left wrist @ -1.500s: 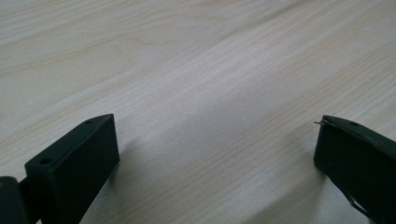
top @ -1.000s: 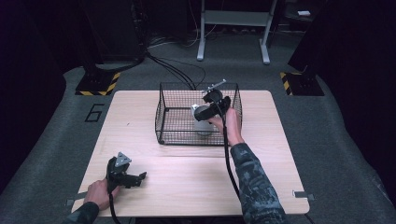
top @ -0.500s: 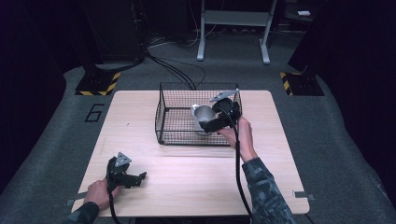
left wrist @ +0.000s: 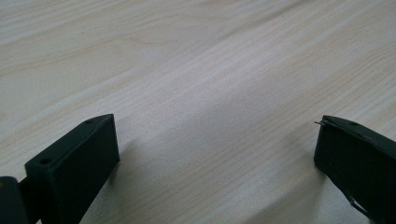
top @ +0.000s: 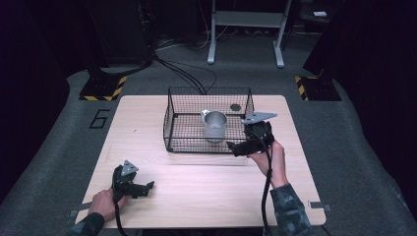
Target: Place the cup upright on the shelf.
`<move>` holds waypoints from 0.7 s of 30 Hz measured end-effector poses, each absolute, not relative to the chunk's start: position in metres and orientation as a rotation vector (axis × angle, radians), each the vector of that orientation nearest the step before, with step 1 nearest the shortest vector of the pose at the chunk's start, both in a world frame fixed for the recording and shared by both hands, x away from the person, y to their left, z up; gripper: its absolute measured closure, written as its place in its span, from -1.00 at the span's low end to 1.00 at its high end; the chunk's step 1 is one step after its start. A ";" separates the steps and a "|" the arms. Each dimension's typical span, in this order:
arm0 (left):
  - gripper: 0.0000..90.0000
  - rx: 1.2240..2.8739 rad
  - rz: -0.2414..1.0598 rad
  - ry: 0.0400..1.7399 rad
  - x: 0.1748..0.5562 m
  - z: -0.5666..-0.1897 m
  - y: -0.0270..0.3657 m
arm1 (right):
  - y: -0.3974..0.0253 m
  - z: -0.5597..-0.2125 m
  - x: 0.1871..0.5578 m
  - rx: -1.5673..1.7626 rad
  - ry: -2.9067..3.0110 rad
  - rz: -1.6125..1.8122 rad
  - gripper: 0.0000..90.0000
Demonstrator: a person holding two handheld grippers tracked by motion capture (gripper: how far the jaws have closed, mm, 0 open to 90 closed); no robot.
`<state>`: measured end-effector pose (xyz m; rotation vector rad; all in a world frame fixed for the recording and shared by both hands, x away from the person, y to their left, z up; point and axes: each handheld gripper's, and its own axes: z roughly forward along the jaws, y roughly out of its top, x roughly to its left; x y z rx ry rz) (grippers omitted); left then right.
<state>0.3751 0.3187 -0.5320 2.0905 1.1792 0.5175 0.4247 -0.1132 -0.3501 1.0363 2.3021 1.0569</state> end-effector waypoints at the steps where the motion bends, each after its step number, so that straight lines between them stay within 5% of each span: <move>1: -1.00 2.090 0.517 1.179 0.375 -0.532 0.319 | -0.119 -0.352 0.422 1.041 2.301 1.053 -0.99; 21: -1.00 2.090 0.517 1.179 0.375 -0.532 0.319 | -0.218 -0.442 0.375 1.349 2.182 0.992 -0.99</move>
